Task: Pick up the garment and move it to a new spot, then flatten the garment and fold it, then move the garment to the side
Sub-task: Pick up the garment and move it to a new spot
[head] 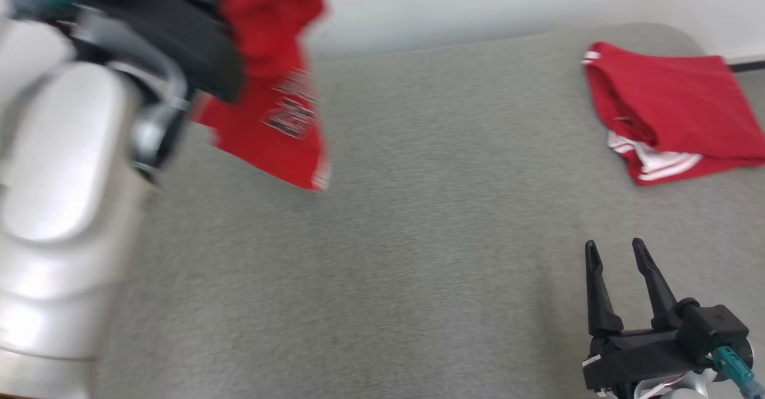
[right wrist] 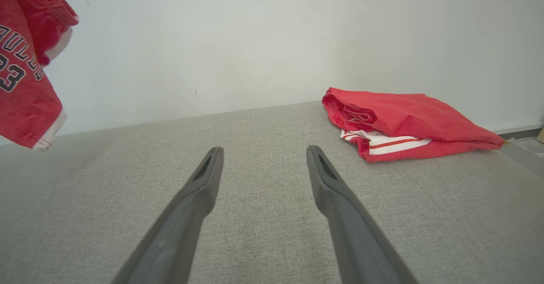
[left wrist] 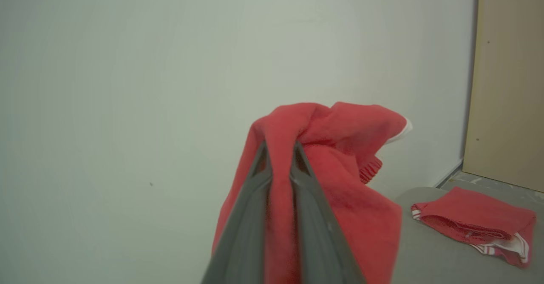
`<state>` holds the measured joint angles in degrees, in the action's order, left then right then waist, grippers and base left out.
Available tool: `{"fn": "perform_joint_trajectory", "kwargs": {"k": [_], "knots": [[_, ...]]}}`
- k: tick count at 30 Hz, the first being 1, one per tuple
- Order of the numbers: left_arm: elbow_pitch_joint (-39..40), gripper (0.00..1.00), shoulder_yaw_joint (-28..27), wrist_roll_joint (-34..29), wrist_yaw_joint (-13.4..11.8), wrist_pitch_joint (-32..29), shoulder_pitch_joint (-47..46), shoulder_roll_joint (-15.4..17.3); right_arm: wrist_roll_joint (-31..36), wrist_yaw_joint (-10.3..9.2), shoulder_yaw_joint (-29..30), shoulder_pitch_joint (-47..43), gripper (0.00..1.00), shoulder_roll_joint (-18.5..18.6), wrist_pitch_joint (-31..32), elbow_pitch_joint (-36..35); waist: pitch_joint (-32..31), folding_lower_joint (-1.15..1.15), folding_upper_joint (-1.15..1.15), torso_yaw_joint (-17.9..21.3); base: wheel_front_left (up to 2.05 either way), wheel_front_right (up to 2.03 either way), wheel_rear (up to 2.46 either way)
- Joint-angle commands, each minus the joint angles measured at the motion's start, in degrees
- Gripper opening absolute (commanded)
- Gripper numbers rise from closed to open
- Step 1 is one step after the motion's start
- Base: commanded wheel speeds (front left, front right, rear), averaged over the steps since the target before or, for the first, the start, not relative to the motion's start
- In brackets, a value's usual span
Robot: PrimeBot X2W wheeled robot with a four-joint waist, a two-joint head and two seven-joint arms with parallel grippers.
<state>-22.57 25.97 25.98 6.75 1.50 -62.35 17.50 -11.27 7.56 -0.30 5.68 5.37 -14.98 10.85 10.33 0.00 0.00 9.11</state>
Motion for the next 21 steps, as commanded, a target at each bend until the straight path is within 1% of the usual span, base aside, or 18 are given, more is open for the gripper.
{"fn": "perform_joint_trajectory", "kwargs": {"k": [1, 6, 8, 16, 17, 18, 19, 20, 21], "knots": [[0.5, 0.0, 0.4, -0.7, -0.2, -0.1, 1.0, -0.5, -0.3, -0.17, -0.2, -0.1, 1.0, -0.2, -0.2, -0.1, -1.3, 0.0, 0.0, 3.3, 0.0, 0.0, 0.0], [3.1, 0.0, 3.5, 0.6, -1.3, 0.1, 4.7, -5.6, -0.4, -0.17, -0.5, -0.3, 1.0, -0.8, -0.2, 0.0, -1.5, 0.0, 0.0, 4.4, 0.0, 0.0, 0.0], [3.2, 0.0, 4.3, 1.0, -1.9, 0.2, 6.8, -7.2, -0.4, -0.17, -0.7, -0.4, 1.0, -1.0, -0.2, 0.1, -1.5, 0.0, 0.0, 4.6, 0.0, 0.0, 0.0], [-0.3, 0.0, 6.6, 3.0, -4.4, 3.9, 19.2, -10.3, -0.6, -0.17, -1.8, -0.1, 1.0, -1.4, -0.2, 0.5, -1.5, 0.0, 0.0, 4.0, 0.0, 0.0, 0.0], [-1.1, 0.02, 6.7, 3.8, -4.7, 4.7, 21.1, -10.9, -0.6, -0.17, -1.8, 0.0, 1.0, -1.5, -0.2, 0.6, -1.5, 0.0, 0.0, 3.8, 0.0, 0.0, 0.0], [-2.1, 0.1, 7.3, 4.1, -4.7, 5.1, 22.8, -11.4, -0.5, -0.17, -1.8, 0.1, 1.0, -1.5, -0.2, 0.6, -1.5, 0.0, 0.0, 3.7, 0.0, 0.0, 0.0], [-3.2, 0.29, 7.7, 4.3, -4.7, 5.5, 24.5, -11.7, -0.5, -0.17, -2.1, 0.3, 1.0, -1.6, -0.2, 0.6, -1.5, 0.0, 0.0, 3.5, 0.0, 0.0, 0.0], [-4.3, 0.4, 8.0, 4.4, -4.9, 6.1, 25.7, -11.8, -0.5, -0.17, -2.2, 0.5, 1.0, -1.6, -0.2, 0.7, -1.5, 0.0, 0.0, 3.4, 0.0, 0.0, 0.0], [-5.4, 0.91, 8.8, 3.9, -4.8, 6.4, 26.5, -11.9, -0.5, -0.17, -2.4, 0.7, 1.0, -1.7, -0.2, 0.8, -1.4, 0.0, 0.0, 3.2, 0.0, 0.0, 0.0]]}}
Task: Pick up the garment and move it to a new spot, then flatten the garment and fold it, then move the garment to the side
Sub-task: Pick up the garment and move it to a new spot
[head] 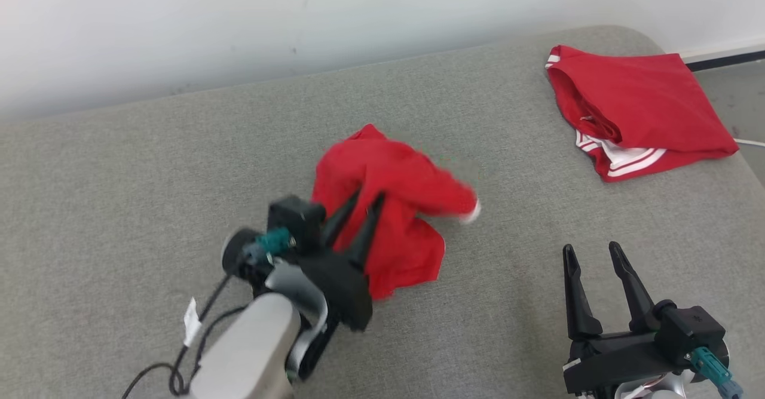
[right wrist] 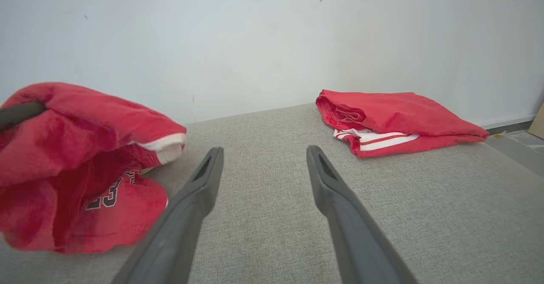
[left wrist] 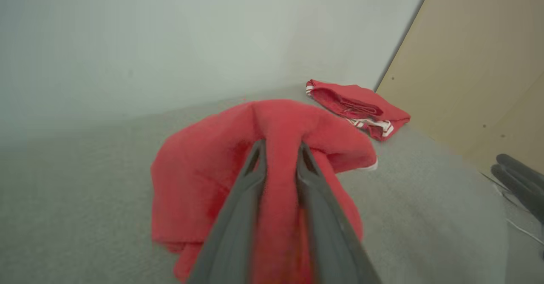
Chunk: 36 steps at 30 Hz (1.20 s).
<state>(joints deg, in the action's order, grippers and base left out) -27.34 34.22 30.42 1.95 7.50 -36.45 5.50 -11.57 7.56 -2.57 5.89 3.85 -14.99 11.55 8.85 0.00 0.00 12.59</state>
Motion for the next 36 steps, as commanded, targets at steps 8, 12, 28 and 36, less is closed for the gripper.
{"fn": "perform_joint_trajectory", "kwargs": {"k": [8, 12, 28, 36], "knots": [[-2.1, 1.0, 0.6, 0.1, 0.3, 5.0, 1.1, -0.8, 0.3, -0.17, 0.1, -0.2, 1.0, -0.2, -0.2, 0.7, -2.2, 0.0, 0.0, -3.0, 0.0, 0.0, 0.0], [1.1, 1.0, -2.0, -1.5, -1.7, 6.9, 2.5, 2.4, 0.6, -0.17, 0.5, -1.6, 1.0, -0.1, -0.2, 0.8, -4.8, 0.0, 0.0, -4.7, 0.0, 0.0, 0.0], [22.6, 1.0, -20.8, -7.1, -10.6, 7.7, 27.5, 13.7, 1.6, -0.17, 1.8, -5.9, 1.0, 1.6, -0.1, -2.1, -9.6, 0.0, 0.0, -11.1, 0.0, 0.0, 0.0], [25.7, 1.0, -24.6, -9.6, -10.0, 7.7, 37.5, 11.2, 1.9, -0.17, 1.8, -7.9, 1.0, 1.8, -0.1, -2.9, -10.4, 0.0, 0.0, -12.7, 0.0, 0.0, 0.0]]}}
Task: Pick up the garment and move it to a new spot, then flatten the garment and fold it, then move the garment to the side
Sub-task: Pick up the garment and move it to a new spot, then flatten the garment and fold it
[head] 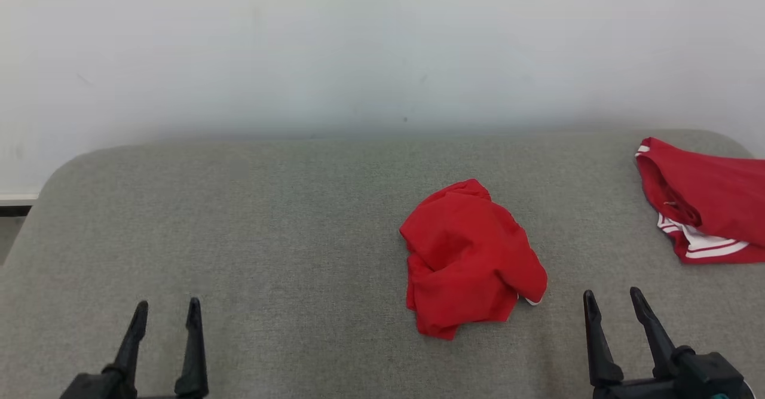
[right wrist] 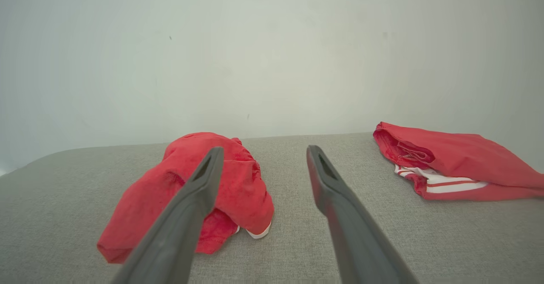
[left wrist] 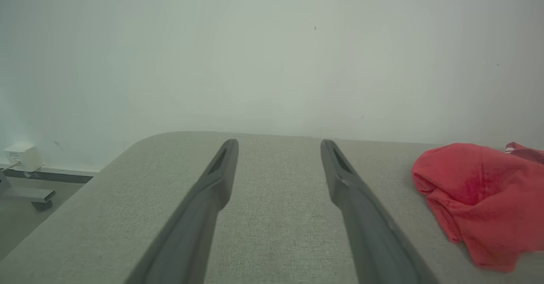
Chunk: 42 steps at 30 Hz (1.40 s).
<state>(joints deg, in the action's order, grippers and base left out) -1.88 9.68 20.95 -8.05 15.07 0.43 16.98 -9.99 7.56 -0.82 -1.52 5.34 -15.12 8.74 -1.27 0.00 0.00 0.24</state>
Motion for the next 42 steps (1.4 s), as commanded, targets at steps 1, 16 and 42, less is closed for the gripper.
{"fn": "perform_joint_trajectory", "kwargs": {"k": [1, 16, 42], "knots": [[0.4, 1.0, -0.5, -0.4, 0.4, 0.1, 1.3, -0.8, 0.4, -0.17, 0.0, -0.8, 1.0, 0.2, 0.0, 0.0, -0.4, 0.0, 0.0, -0.4, 0.0, 0.0, 0.0], [-0.3, 1.0, -5.6, -5.8, 7.3, 0.1, 4.7, -6.6, 0.3, -0.17, -0.4, -2.0, 1.0, 0.7, 0.0, 0.4, -1.0, 0.0, 0.0, -0.7, 0.0, 0.0, 0.0], [-1.6, 1.0, -9.4, -11.6, 11.5, 0.1, 4.1, -10.9, -0.2, -0.17, -1.8, 5.5, 1.0, 1.9, 0.0, 6.3, -0.9, 0.0, 0.0, -1.5, 0.0, 0.0, 0.0]]}}
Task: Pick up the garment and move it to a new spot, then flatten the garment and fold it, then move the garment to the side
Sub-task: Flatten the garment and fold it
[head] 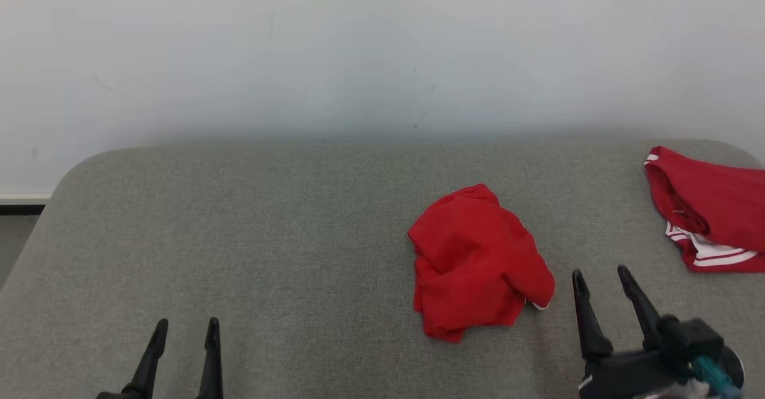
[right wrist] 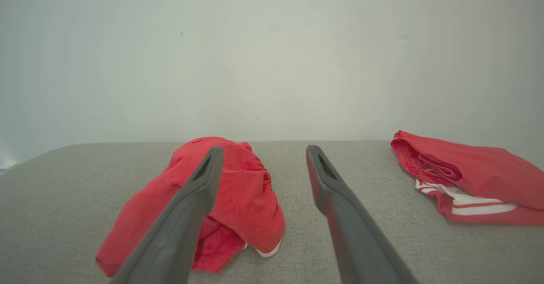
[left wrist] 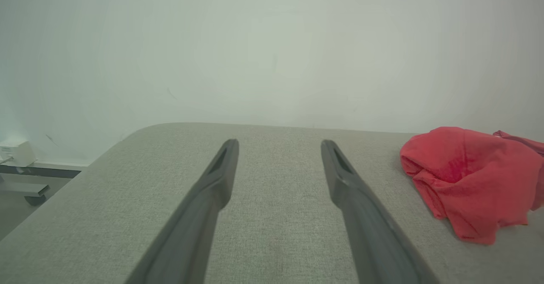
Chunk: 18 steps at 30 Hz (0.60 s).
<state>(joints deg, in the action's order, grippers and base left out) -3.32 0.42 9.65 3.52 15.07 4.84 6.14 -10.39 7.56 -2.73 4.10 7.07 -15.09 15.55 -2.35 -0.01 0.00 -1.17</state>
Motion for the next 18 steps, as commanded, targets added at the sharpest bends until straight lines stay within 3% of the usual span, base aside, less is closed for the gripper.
{"fn": "perform_joint_trajectory", "kwargs": {"k": [1, 11, 18], "knots": [[-0.2, 1.0, -0.1, -0.4, 0.0, 0.1, -0.5, -0.2, 0.3, -0.17, -0.3, 1.2, 1.0, 0.7, 0.3, 0.8, 0.4, 0.01, 0.0, -0.3, 0.0, 0.0, 0.0], [-1.2, 1.0, 1.5, -1.7, 1.2, 0.1, -2.8, -1.4, -0.5, -0.17, -1.6, 16.1, 1.0, 6.4, 1.7, 17.9, 4.4, 0.01, 0.0, -4.2, 0.0, 0.0, 0.0], [-2.5, 1.0, 1.9, -1.9, 2.0, 0.1, -5.3, -1.9, -1.8, -0.17, -1.9, 21.9, 1.0, 7.1, 0.9, 31.5, 7.6, 0.01, 0.0, -7.5, 0.0, 0.0, 0.0]]}}
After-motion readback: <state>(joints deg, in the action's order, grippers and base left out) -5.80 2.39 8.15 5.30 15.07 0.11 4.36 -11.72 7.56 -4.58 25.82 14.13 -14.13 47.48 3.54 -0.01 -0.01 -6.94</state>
